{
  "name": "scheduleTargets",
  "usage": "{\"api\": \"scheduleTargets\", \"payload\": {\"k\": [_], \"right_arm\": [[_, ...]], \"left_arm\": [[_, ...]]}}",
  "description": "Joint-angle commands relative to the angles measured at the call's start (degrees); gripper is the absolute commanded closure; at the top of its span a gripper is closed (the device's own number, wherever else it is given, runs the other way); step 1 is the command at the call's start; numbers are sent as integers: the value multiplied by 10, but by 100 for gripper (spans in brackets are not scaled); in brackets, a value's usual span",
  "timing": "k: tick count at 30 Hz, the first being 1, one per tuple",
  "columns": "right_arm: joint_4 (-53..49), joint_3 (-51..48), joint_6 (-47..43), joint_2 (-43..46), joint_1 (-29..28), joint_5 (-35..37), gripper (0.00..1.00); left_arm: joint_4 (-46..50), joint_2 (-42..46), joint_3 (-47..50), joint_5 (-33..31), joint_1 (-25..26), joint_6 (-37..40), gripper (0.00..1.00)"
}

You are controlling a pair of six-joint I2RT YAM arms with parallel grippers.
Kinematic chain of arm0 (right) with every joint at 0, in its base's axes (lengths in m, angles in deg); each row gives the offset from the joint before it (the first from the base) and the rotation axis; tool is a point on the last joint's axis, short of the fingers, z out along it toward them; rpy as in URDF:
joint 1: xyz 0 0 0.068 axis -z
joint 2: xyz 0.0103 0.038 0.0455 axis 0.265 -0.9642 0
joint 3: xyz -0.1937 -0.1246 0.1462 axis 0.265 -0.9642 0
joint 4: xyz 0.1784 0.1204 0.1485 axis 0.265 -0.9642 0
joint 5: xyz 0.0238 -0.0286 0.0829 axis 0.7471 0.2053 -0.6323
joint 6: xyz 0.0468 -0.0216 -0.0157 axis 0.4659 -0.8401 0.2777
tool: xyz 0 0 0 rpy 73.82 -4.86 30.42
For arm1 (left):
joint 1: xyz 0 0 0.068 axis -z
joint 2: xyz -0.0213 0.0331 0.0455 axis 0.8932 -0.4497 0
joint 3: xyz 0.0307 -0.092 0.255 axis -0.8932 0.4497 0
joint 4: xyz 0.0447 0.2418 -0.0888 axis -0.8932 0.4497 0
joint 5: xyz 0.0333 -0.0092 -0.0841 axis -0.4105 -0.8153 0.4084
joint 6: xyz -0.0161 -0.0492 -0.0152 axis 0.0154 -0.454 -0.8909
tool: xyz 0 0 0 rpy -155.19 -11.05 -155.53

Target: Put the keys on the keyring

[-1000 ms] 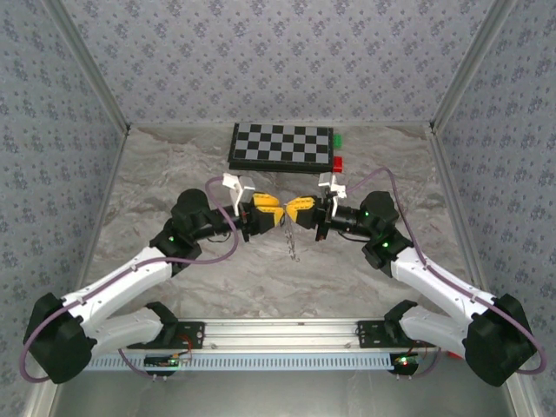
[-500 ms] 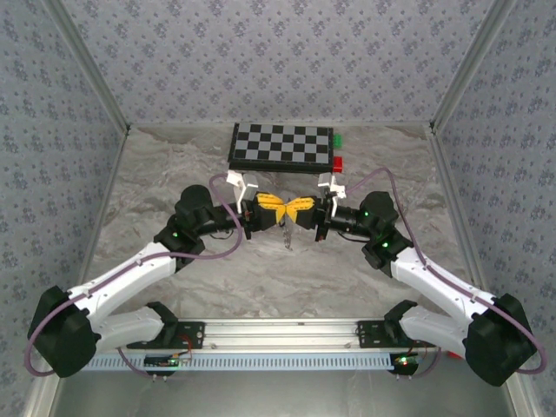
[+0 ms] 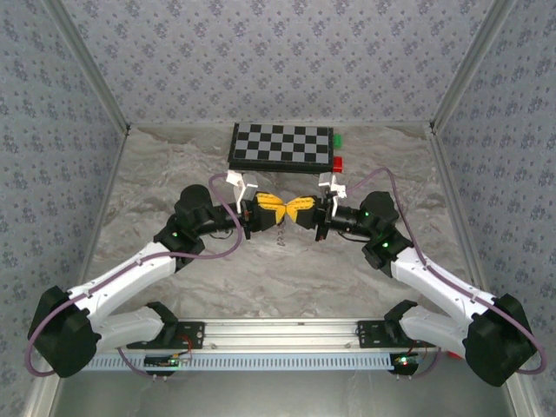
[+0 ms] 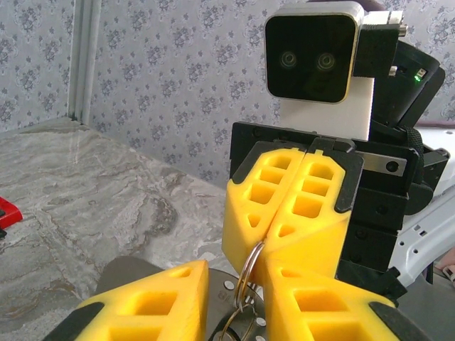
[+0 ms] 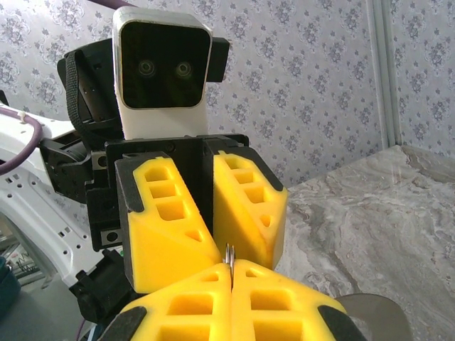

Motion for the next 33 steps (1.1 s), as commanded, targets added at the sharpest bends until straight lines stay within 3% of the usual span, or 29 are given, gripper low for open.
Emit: {"api": "scheduleTargets", "payload": {"k": [1, 13, 16, 20, 25, 29, 31, 33], "right_arm": [[30, -1, 10, 12, 5, 0, 100], [39, 3, 15, 1, 2, -9, 100], [39, 4, 15, 0, 2, -9, 100], [39, 3, 14, -2, 2, -8, 100], [19, 2, 5, 2, 3, -3, 100], [-36, 2, -22, 19, 8, 11, 87], [-73, 6, -36, 33, 13, 22, 76], [-125, 16, -62, 49, 17, 28, 74]], "left_arm": [[-10, -2, -6, 3, -6, -3, 73], [-29, -10, -10, 40, -5, -8, 79], [-27, -10, -9, 42, -5, -7, 92], [-30, -6, -7, 40, -5, -8, 100], [-19, 1, -11, 36, -5, 2, 100], [14, 6, -18, 29, -5, 25, 100], [36, 7, -22, 24, -5, 41, 100], [56, 8, -26, 19, -5, 56, 100]]}}
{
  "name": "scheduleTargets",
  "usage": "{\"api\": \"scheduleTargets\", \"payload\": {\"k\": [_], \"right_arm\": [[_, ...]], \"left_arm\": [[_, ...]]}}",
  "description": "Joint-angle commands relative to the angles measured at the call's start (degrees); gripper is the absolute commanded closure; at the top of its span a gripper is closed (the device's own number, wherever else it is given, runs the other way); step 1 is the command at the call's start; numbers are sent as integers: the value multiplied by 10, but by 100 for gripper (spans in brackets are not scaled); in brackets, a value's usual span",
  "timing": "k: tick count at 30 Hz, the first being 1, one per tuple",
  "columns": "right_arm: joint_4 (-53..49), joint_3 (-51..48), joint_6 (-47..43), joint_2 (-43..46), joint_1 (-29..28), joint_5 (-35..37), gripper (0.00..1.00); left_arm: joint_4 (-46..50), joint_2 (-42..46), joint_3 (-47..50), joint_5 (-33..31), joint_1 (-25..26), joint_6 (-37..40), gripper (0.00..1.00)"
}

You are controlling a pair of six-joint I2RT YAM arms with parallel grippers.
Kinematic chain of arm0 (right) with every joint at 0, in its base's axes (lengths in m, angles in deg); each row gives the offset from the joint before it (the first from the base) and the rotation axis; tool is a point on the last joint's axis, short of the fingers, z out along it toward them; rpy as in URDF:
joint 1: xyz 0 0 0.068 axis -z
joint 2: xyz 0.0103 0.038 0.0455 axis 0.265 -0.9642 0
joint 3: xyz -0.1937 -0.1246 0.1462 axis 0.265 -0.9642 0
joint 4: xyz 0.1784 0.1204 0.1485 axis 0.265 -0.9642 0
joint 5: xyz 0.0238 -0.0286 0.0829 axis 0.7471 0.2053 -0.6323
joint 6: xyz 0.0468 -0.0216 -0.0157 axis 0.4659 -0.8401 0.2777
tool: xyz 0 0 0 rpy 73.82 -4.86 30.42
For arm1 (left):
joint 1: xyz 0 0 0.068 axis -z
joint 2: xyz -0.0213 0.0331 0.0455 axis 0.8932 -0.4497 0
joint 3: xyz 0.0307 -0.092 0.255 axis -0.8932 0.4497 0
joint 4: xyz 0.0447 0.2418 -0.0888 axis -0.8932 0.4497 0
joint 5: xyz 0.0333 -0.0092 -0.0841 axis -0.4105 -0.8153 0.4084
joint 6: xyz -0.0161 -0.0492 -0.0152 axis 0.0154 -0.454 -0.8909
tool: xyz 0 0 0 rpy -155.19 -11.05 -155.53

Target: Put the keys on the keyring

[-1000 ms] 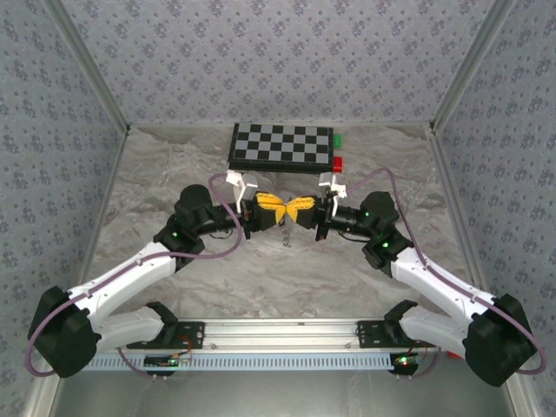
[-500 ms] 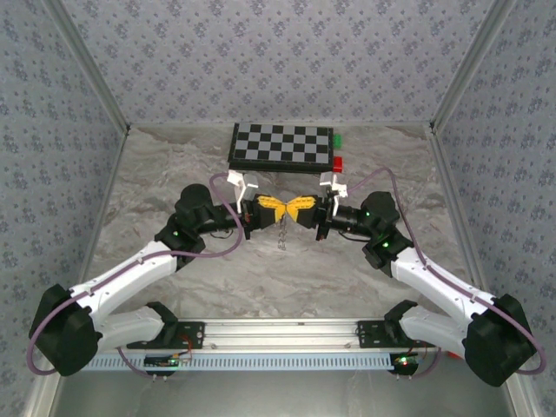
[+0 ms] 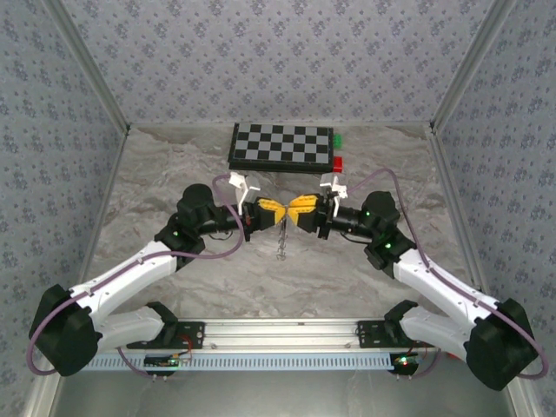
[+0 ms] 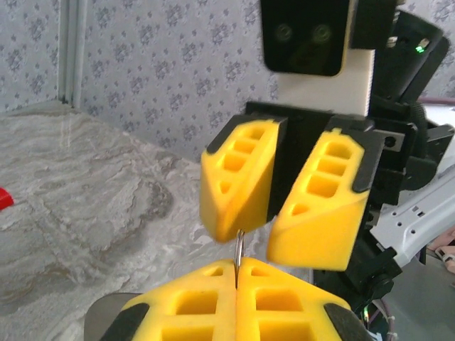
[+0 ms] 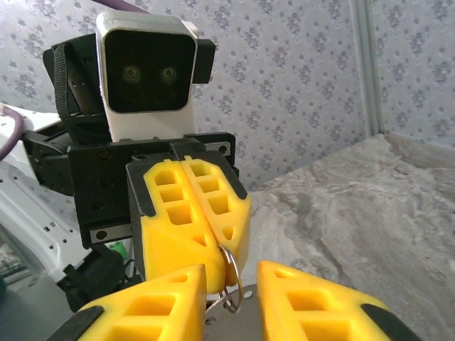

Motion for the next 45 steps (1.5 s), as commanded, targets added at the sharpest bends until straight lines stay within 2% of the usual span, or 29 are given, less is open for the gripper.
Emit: {"api": "scheduleTargets", "payload": {"k": [1, 8, 12, 16, 29, 45], "right_arm": [[-104, 26, -55, 34, 8, 18, 74], [-366, 123, -167, 43, 10, 57, 72], [-472, 180, -206, 21, 7, 79, 71], [-547, 231, -235, -15, -3, 85, 69], [-713, 359, -325, -122, -60, 121, 68], [-717, 365, -341, -158, -76, 122, 65]], "left_arm": [[39, 15, -28, -7, -1, 44, 100], [113, 12, -43, -18, 0, 108, 100], [145, 3, -52, -34, 1, 133, 100], [152, -4, -51, -21, 1, 140, 100], [197, 2, -50, 6, 4, 176, 100], [215, -1, -55, 26, 13, 191, 100]]}}
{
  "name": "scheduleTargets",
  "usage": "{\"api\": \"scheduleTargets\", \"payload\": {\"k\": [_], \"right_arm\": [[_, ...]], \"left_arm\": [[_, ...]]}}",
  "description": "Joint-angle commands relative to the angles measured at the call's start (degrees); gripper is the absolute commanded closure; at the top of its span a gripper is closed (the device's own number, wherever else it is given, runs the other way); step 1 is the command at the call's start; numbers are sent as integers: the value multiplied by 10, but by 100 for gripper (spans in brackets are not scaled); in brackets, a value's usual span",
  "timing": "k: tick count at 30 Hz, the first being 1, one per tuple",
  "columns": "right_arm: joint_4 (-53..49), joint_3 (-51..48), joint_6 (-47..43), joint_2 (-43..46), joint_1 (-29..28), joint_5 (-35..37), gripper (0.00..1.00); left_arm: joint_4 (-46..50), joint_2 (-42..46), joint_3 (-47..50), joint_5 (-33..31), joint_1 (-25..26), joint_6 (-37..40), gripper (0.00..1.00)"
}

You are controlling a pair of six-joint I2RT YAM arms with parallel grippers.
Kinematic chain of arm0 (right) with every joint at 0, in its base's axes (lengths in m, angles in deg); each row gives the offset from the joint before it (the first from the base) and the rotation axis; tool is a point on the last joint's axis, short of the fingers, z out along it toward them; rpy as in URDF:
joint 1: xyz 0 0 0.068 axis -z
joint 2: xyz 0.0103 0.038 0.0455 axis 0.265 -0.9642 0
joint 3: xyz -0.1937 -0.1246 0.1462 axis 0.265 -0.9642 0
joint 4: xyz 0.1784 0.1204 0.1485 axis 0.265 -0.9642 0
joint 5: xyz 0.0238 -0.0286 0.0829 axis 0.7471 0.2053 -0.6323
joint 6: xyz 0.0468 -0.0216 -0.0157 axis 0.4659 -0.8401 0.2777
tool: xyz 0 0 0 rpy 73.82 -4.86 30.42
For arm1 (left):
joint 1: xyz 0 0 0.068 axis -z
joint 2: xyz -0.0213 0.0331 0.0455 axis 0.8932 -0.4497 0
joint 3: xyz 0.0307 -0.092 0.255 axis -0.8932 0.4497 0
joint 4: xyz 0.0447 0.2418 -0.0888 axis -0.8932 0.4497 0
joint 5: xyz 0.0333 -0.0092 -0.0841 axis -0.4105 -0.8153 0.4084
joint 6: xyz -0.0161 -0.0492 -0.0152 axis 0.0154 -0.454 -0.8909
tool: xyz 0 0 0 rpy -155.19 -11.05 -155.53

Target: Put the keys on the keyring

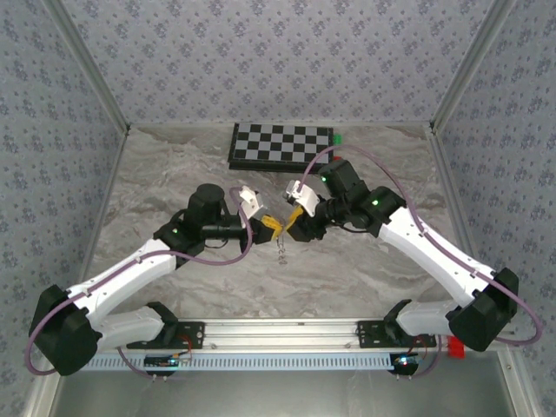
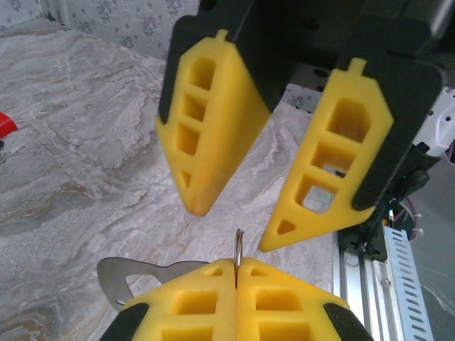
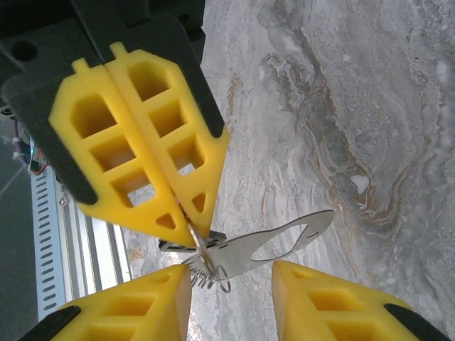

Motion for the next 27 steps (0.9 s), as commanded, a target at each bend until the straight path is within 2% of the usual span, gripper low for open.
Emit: {"api": "scheduleTargets", "payload": {"k": [1, 14, 19, 23, 27], "right_arm": [[-11, 16, -11, -1, -5, -2, 65], [-4, 12, -13, -5, -9, -48, 74], [-4, 12, -16, -9, -11, -68, 82], [-6, 11, -19, -13, -13, -74, 100], [-4, 9, -22, -10, -14, -80, 100]], "left_arm": [[-1, 0, -28, 25, 5, 15, 100], [0, -1, -30, 28, 9, 16, 100], [-2, 0, -30, 29, 9, 15, 100], [-3, 2, -28, 29, 9, 15, 100], [-4, 6, -26, 27, 9, 15, 100]]}}
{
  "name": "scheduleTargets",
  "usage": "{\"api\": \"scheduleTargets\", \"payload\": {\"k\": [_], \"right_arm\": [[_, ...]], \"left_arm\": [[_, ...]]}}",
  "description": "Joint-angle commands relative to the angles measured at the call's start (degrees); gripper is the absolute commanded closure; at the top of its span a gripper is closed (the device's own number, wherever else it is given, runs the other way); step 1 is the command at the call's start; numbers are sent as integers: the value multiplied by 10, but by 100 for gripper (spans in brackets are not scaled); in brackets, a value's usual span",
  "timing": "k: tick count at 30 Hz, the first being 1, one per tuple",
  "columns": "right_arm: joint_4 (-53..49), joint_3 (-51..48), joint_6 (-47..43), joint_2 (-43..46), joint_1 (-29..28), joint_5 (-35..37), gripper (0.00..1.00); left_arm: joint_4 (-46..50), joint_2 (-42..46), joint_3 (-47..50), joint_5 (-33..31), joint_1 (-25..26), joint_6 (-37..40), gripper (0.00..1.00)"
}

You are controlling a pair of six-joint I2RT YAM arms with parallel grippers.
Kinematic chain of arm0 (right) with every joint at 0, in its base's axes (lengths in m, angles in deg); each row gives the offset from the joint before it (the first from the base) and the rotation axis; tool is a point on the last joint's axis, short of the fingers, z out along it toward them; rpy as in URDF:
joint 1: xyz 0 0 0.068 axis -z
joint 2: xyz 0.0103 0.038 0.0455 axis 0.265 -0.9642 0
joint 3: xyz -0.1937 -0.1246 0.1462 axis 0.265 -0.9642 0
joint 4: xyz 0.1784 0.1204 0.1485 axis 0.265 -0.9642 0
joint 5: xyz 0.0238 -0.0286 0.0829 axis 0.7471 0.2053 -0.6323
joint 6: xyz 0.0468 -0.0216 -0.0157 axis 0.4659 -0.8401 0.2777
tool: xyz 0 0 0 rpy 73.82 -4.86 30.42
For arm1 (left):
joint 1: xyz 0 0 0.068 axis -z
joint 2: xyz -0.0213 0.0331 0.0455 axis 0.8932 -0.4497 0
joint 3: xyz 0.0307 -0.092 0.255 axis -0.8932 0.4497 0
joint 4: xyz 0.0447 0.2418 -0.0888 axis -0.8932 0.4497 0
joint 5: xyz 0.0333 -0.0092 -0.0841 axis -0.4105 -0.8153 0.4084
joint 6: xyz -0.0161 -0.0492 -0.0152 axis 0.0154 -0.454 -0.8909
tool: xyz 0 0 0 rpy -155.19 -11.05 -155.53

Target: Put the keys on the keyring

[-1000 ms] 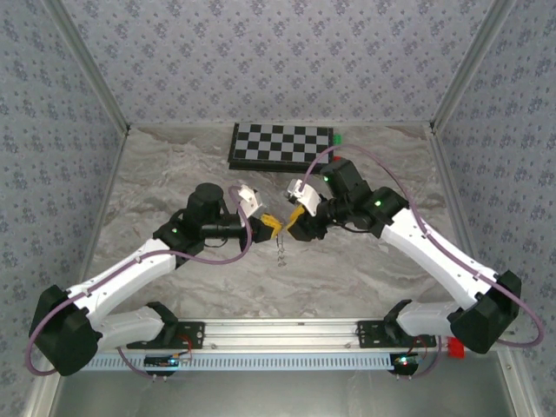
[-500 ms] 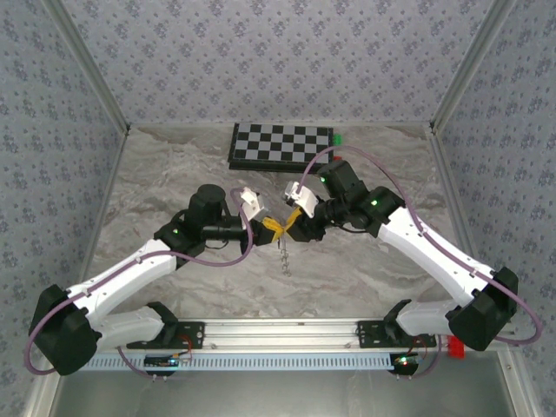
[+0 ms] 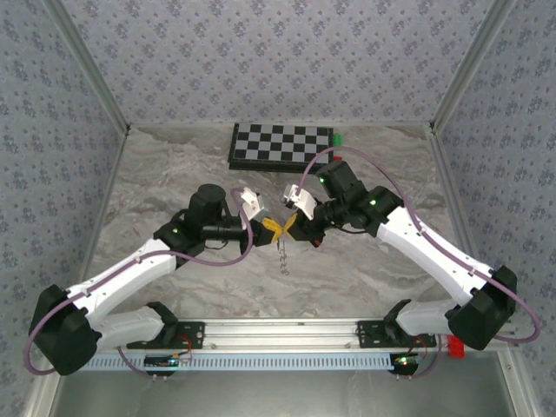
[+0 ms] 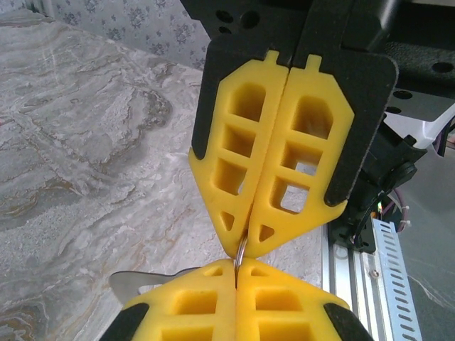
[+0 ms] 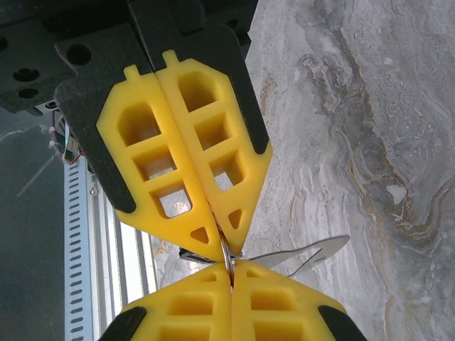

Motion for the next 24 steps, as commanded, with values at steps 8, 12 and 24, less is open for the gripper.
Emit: {"api": "scheduleTargets", "payload": {"k": [8, 12, 24], "right_arm": [[24, -9, -4, 27, 0, -31, 100], [34, -31, 3, 42, 11, -37, 100], [82, -53, 22, 57, 27, -40, 100]], "left_arm": [[-16, 8, -21, 13, 4, 15, 90], [-13, 5, -23, 12, 4, 16, 81], [-23, 4, -20, 25, 5, 11, 80]]}}
